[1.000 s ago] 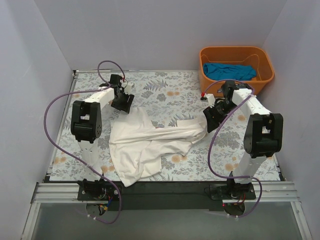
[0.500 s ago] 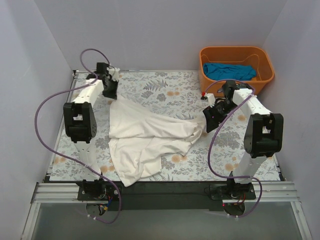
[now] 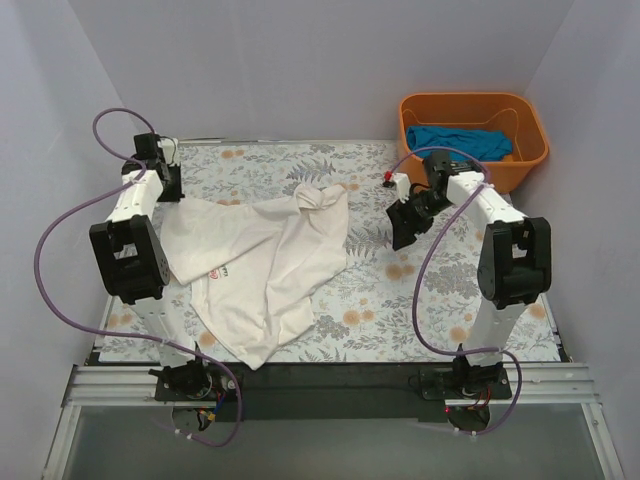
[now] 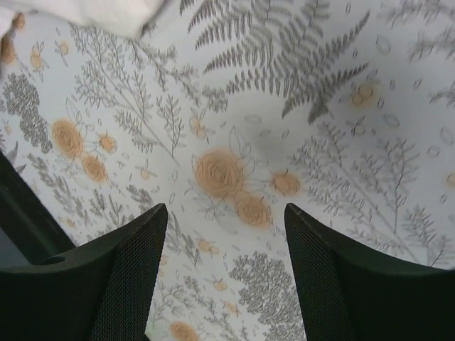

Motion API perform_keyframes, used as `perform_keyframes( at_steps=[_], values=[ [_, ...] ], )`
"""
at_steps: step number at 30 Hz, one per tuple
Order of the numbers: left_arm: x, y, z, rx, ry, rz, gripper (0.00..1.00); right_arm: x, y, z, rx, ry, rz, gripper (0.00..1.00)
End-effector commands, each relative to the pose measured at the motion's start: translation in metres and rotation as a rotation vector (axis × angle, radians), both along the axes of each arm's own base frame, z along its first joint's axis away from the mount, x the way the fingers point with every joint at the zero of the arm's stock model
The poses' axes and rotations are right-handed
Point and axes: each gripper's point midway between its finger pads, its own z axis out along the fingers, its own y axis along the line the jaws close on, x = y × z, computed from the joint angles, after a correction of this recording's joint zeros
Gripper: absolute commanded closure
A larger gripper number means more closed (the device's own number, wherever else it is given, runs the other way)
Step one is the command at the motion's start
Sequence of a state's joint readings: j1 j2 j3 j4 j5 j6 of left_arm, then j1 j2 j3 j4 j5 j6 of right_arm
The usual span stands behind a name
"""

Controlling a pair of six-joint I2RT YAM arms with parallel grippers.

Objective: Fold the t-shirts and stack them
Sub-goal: Flatten the tshirt out

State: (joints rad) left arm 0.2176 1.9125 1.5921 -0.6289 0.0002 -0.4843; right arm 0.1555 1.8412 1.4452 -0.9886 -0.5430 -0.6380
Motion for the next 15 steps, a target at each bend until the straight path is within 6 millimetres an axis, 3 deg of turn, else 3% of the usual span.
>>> perform_keyframes(
  at_steps=[1,2,3,4,6,7,9,10,13,15],
  values=[
    [0.002,-0.004,-0.005,0.003,0.012,0.007,1.00,0.046,0.047,0.024,0.031,-0.222,0.056,0.27],
    [0.002,-0.004,-0.011,-0.002,0.028,0.007,1.00,0.053,0.053,0.023,0.013,-0.245,0.057,0.27],
    [0.002,-0.004,-0.013,-0.004,0.032,0.006,1.00,0.067,0.065,0.035,0.022,-0.296,0.059,0.26],
    [0.004,-0.005,-0.011,-0.009,0.028,0.011,1.00,0.075,0.081,0.029,0.021,-0.303,0.076,0.26],
    [0.004,-0.006,-0.015,-0.021,0.041,0.015,1.00,0.094,0.097,0.035,0.013,-0.340,0.034,0.26],
    [0.003,-0.007,-0.015,-0.032,0.044,0.018,1.00,0.107,0.112,0.051,0.037,-0.389,0.031,0.25],
    [0.003,-0.009,-0.015,-0.039,0.048,0.026,1.00,0.125,0.132,0.052,0.063,-0.420,0.019,0.23],
    [0.002,-0.009,-0.016,-0.042,0.051,0.029,1.00,0.136,0.151,0.072,0.098,-0.480,0.030,0.20],
    [0.001,-0.017,-0.018,-0.087,0.054,0.021,1.00,0.144,0.186,0.055,0.130,-0.450,0.060,0.14],
    [0.000,-0.019,-0.019,-0.098,0.058,0.025,1.00,0.149,0.204,0.066,0.175,-0.480,0.085,0.13]
  ],
)
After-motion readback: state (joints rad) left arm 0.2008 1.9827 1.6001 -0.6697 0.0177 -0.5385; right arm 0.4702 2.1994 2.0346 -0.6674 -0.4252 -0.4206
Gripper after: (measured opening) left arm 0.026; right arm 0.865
